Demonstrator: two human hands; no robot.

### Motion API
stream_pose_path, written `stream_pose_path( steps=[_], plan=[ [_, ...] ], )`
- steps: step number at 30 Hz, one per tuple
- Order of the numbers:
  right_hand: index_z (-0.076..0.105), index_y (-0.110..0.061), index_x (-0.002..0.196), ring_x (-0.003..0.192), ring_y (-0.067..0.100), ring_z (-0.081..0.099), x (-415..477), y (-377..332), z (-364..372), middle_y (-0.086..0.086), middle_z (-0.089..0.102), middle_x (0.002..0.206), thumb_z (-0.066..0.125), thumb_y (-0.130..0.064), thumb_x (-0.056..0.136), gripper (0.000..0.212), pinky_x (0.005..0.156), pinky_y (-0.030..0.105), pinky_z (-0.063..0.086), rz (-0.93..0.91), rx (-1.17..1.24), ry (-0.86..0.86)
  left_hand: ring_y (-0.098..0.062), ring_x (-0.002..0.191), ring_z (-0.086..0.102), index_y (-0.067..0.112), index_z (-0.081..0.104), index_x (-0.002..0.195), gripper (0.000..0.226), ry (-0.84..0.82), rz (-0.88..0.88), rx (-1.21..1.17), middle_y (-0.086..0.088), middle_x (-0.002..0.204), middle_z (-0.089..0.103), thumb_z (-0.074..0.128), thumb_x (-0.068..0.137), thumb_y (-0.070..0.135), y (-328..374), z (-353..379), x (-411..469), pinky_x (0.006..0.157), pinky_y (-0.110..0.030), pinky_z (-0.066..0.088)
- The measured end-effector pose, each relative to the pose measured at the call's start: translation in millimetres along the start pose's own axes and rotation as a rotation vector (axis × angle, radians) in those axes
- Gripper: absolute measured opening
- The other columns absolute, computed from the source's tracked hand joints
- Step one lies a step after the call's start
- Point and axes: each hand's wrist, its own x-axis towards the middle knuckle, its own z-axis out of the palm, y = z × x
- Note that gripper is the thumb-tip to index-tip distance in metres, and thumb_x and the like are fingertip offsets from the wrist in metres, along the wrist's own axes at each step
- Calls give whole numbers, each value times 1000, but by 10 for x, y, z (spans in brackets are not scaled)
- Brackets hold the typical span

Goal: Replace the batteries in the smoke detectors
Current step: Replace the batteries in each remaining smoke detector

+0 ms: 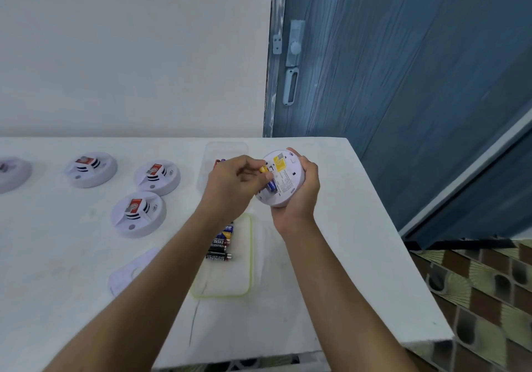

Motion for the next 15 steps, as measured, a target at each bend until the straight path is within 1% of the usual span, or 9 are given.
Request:
stream_pose_path(
  steps=[3, 6, 8, 10, 12, 15],
  plan=[
    [66, -20, 106, 73, 18, 64, -39, 13, -1, 5, 66, 87, 47, -34, 95, 26, 64, 27, 49, 1, 12, 14, -2, 70, 64, 11, 71, 105, 22, 9, 20, 60, 0, 82, 72, 74, 85, 17, 31, 26, -77, 74, -17, 50],
    [66, -20, 106, 74, 19, 64, -79, 29, 3, 5, 66, 87, 47, -35, 96, 27, 64, 27, 49, -2, 23, 33, 9, 67, 57, 15, 70, 112, 26, 48, 92, 209, 8, 84, 68, 71, 87, 22, 68, 37, -174, 69, -3, 42],
    [66, -19, 106, 75, 20, 65, -97, 37, 11, 6, 66, 89, 48, -35, 95, 27, 64, 27, 50, -6, 34, 34, 14, 73, 54, 16, 69, 115, 28, 81, 134, 278, 9, 89, 65, 69, 88, 24, 83, 54, -225, 70, 1, 37],
    [67, -18, 104, 74, 20, 65, -125, 47, 13, 6, 66, 88, 49, -34, 95, 25, 63, 27, 51, -6, 35, 37, 15, 79, 53, 16, 68, 120, 31, 105, 148, 334, 6, 94, 65, 67, 90, 26, 89, 75, -277, 72, 2, 35],
    [68, -19, 104, 75, 21, 65, -144, 56, 10, 7, 66, 88, 50, -34, 95, 25, 63, 27, 52, -6, 31, 42, 12, 79, 53, 15, 67, 121, 32, 114, 136, 365, 5, 96, 66, 66, 91, 27, 90, 87, -310, 73, 2, 35],
    [68, -19, 107, 78, 22, 66, -163, 80, -24, 8, 66, 92, 49, -34, 96, 26, 66, 29, 52, -18, 23, 57, 11, 77, 53, 14, 68, 117, 29, 108, 128, 381, 8, 92, 66, 66, 91, 27, 89, 84, -338, 72, 0, 37]
  ],
)
